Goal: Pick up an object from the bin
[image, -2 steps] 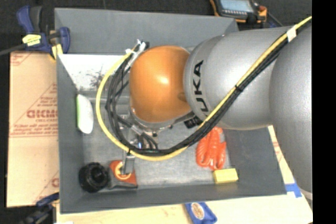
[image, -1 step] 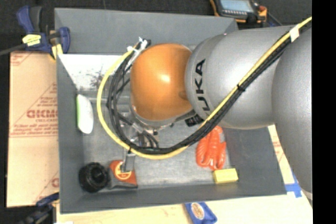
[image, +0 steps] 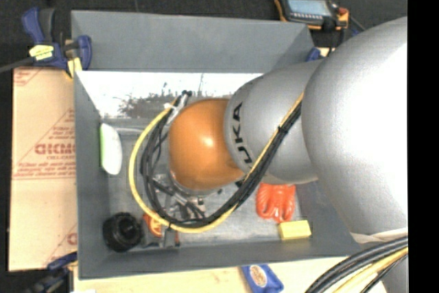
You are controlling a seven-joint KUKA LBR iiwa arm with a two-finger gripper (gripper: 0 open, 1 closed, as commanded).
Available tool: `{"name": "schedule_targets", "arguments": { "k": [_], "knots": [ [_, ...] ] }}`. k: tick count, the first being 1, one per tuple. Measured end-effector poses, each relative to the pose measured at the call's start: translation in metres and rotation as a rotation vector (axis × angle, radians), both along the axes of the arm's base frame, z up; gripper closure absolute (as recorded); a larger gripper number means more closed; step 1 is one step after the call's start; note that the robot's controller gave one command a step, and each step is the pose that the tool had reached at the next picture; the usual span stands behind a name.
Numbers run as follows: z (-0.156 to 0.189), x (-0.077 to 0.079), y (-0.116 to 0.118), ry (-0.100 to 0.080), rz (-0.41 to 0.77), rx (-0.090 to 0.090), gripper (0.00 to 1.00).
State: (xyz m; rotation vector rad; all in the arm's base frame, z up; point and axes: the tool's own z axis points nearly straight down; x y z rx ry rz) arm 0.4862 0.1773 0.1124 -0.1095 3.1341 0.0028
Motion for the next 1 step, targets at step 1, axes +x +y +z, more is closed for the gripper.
{"name": "schedule_targets", "arguments": {
  "k": [1],
  "knots": [
    [-0.0141, -0.0039, -0.0058, 0.007, -0.090, -0.001, 0.00]
  ]
}}
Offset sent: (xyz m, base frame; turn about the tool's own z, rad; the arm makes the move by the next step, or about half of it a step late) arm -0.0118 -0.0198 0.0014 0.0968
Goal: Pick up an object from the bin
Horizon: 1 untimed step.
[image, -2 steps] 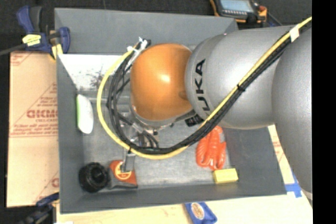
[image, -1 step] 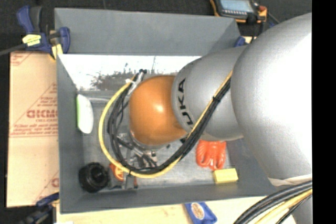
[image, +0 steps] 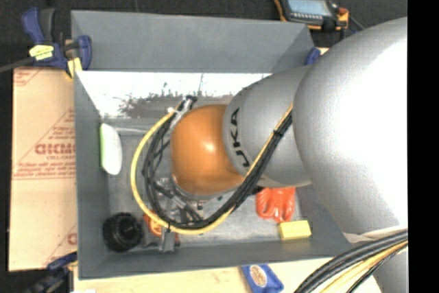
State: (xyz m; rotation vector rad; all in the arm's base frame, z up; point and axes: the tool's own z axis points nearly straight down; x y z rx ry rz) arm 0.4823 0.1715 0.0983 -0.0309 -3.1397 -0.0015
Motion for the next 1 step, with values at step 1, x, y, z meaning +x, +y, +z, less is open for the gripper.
{"name": "schedule_targets", "arguments": {
  "k": [1],
  "knots": [
    [0.0161, -0.0074, -0.0151, -0.001, -0.008, -0.002, 0.00]
  ]
}}
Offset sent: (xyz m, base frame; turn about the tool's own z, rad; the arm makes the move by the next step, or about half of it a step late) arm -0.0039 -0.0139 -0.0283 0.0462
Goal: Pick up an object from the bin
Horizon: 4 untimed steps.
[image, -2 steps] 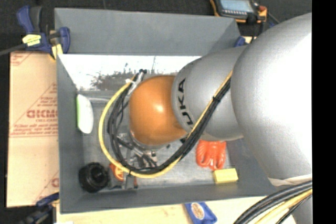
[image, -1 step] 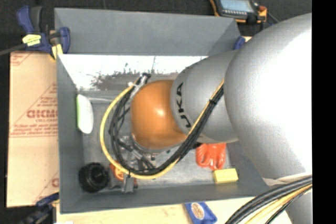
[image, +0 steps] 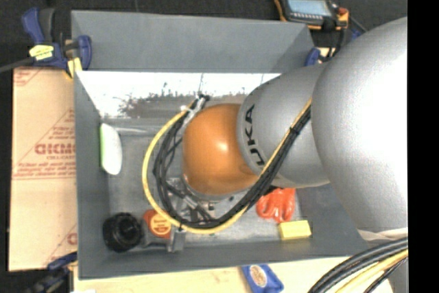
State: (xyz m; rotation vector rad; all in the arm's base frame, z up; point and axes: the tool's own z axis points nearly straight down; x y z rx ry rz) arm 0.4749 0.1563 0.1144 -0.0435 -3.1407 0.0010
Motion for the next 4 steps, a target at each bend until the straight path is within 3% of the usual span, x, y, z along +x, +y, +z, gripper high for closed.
{"name": "schedule_targets", "arguments": {
  "k": [1, 2, 4],
  "knots": [
    [-0.039, 0.003, 0.001, 0.005, -0.032, 0.001, 0.00],
    [-0.054, 0.008, 0.004, -0.005, 0.122, 0.003, 1.00],
    [-0.050, 0.007, 0.004, -0.006, 0.159, 0.004, 1.00]
  ]
}}
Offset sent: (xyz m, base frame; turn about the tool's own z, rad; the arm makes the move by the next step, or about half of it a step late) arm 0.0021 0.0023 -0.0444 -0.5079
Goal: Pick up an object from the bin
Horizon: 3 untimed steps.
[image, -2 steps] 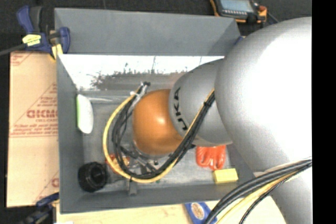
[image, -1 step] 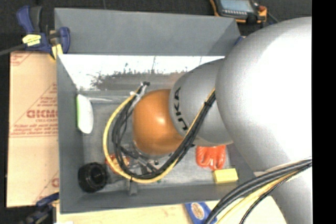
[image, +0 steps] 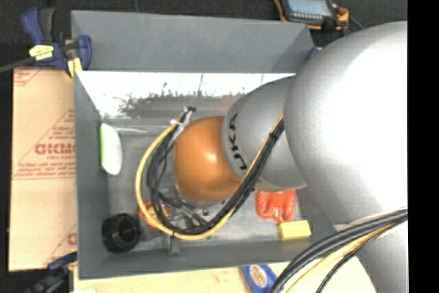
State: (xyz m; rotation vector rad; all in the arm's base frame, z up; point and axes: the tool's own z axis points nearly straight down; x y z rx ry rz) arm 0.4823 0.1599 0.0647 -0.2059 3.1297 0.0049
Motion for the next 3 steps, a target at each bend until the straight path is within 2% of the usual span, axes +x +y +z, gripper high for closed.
{"name": "schedule_targets", "arguments": {
  "k": [3],
  "knots": [
    [0.047, -0.001, -0.001, 0.003, -0.009, -0.003, 1.00]
  ]
}}
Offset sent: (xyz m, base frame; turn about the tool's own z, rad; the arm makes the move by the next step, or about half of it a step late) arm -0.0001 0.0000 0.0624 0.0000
